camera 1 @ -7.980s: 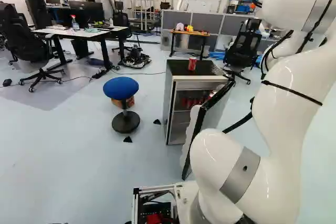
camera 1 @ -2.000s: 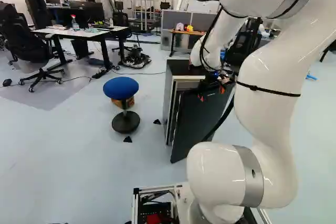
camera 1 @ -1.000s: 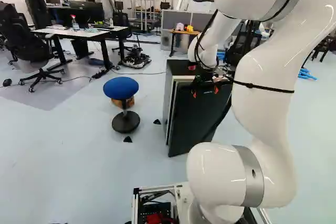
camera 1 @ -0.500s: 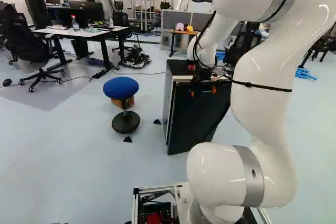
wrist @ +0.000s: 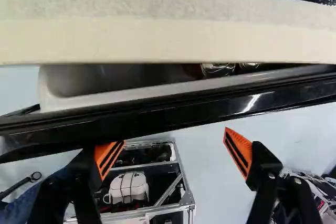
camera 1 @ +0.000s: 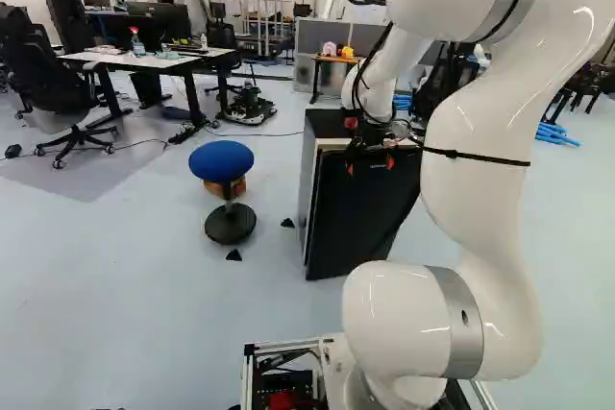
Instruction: Grab a drink from the fridge
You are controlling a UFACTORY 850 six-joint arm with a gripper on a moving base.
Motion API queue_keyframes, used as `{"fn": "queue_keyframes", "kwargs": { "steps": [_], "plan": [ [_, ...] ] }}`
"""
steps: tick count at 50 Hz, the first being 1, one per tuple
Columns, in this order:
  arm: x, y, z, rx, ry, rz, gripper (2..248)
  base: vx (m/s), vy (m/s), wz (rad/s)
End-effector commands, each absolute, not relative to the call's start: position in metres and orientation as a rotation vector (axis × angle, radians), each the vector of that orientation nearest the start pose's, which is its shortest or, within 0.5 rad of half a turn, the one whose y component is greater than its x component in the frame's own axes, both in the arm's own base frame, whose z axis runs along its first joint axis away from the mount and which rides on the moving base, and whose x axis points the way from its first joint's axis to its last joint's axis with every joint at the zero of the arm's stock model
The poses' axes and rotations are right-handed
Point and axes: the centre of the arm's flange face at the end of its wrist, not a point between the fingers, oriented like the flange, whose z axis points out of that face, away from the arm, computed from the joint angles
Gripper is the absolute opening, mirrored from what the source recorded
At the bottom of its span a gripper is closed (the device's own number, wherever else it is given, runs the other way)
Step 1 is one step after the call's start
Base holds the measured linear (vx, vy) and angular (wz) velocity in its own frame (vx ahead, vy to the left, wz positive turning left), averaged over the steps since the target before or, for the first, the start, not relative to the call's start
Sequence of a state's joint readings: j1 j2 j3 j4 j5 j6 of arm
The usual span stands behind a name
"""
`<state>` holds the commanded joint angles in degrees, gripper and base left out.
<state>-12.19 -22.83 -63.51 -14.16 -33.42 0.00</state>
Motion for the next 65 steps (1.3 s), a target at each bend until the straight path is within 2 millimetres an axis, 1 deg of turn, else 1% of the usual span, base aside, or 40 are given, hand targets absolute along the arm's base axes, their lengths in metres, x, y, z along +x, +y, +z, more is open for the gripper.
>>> {"fn": "queue_keyframes", "kwargs": {
  "steps": [34,65],
  "plan": [
    [0.5408,-0.1291,0.4099,-3.297,0.024,-0.192,247,0.000,0.000,0.000],
    [0.5486,-0.1291,0.4112,-3.286,0.012,-0.336,247,0.000,0.000,0.000]
  ]
}}
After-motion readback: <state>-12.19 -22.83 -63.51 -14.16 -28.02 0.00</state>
